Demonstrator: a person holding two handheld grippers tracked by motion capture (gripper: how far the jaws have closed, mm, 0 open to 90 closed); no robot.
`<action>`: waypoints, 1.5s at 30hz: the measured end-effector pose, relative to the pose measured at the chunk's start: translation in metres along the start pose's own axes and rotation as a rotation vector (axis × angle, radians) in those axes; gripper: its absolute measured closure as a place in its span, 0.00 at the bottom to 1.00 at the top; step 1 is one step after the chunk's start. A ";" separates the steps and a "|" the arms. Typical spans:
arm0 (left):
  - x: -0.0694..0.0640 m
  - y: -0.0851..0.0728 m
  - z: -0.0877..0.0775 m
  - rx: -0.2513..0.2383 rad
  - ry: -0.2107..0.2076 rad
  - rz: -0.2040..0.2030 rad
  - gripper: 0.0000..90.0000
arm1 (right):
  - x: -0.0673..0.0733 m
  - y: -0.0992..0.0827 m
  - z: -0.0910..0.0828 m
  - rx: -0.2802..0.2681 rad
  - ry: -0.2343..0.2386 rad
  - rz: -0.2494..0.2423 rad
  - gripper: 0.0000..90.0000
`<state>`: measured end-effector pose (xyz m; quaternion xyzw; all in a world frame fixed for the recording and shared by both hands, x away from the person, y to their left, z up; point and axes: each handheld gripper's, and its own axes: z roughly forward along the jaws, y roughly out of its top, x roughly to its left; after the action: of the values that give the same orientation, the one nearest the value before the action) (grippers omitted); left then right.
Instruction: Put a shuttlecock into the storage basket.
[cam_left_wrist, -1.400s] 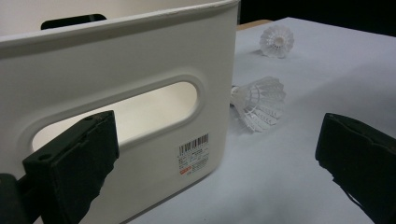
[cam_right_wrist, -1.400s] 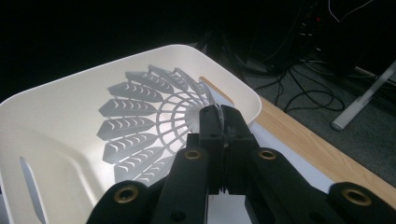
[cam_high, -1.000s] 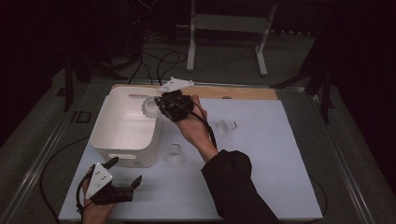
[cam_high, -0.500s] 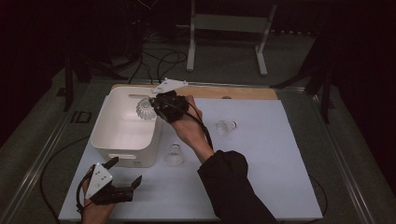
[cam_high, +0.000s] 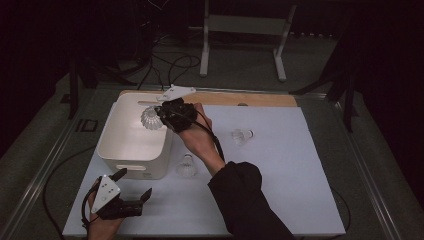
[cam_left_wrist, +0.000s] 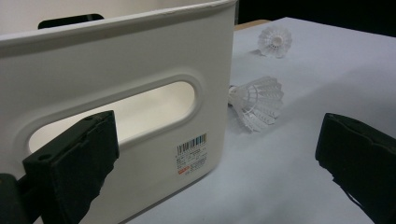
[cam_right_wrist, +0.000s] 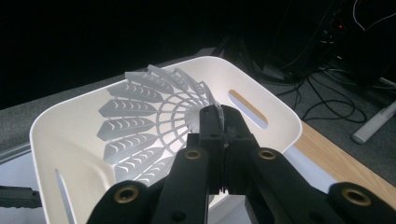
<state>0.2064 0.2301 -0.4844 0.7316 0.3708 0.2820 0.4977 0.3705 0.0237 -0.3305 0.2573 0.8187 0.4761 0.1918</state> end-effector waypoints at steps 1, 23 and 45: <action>0.000 0.000 0.000 0.000 0.000 0.000 0.00 | 0.000 0.000 0.001 -0.002 0.002 -0.004 0.99; 0.000 0.000 0.000 0.000 0.001 -0.002 0.00 | -0.014 -0.003 -0.004 0.035 -0.003 0.039 0.11; -0.001 0.000 -0.001 -0.004 0.001 -0.003 0.00 | -0.039 -0.019 -0.024 0.023 -0.042 0.055 0.10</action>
<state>0.2055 0.2300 -0.4841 0.7300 0.3717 0.2823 0.4993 0.3838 -0.0243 -0.3332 0.2917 0.8127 0.4662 0.1927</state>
